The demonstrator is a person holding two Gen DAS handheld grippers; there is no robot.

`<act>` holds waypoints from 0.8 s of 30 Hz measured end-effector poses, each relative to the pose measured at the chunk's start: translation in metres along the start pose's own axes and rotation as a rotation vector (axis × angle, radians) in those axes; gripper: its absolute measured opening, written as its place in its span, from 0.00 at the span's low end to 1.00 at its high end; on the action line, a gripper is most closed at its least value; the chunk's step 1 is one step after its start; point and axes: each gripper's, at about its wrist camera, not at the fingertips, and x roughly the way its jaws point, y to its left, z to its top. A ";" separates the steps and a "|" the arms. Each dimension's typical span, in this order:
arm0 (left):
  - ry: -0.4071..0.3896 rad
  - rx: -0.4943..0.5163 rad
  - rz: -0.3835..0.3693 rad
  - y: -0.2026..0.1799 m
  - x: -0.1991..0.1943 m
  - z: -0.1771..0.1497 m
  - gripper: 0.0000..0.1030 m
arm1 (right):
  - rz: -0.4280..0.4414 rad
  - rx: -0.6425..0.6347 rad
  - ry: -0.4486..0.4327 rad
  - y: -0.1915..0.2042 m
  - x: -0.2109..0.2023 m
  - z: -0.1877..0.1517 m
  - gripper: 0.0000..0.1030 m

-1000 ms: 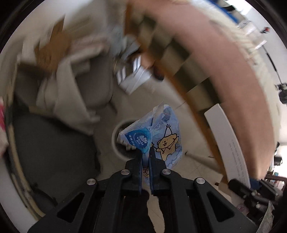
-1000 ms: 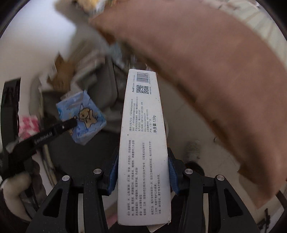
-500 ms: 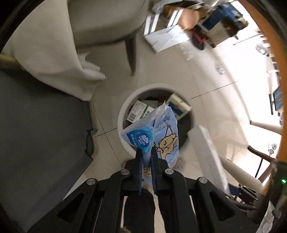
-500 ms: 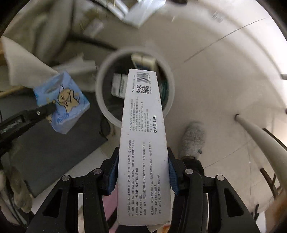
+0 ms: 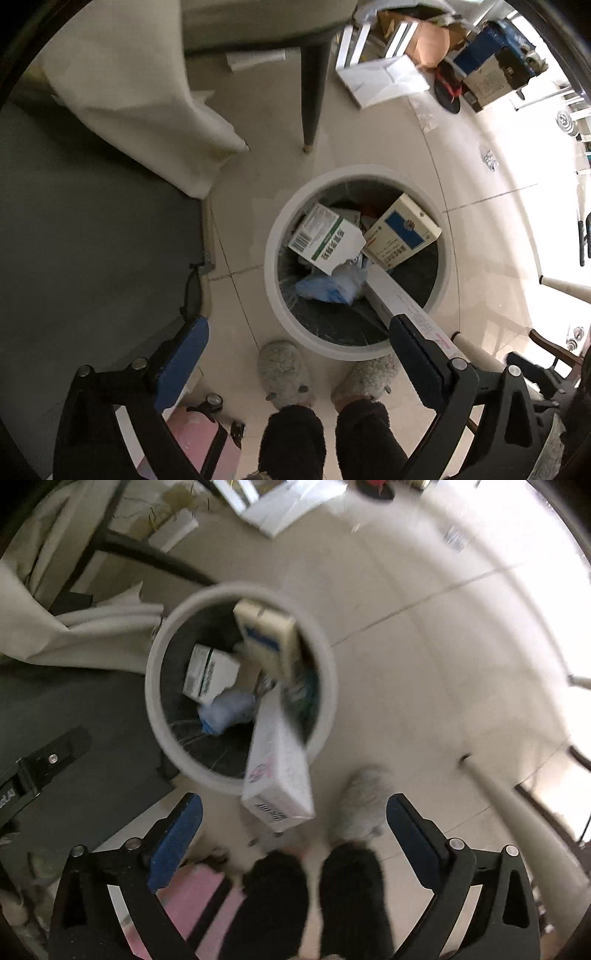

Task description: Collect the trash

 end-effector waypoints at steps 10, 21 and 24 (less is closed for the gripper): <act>-0.118 0.003 0.029 0.003 -0.092 -0.034 0.98 | -0.111 -0.051 -0.160 0.007 -0.094 -0.020 0.98; -0.152 0.040 -0.075 0.003 -0.266 -0.099 0.98 | 0.005 -0.096 -0.245 0.027 -0.285 -0.096 0.98; -0.177 0.046 -0.129 0.003 -0.330 -0.117 0.98 | 0.052 -0.112 -0.259 0.031 -0.339 -0.117 0.98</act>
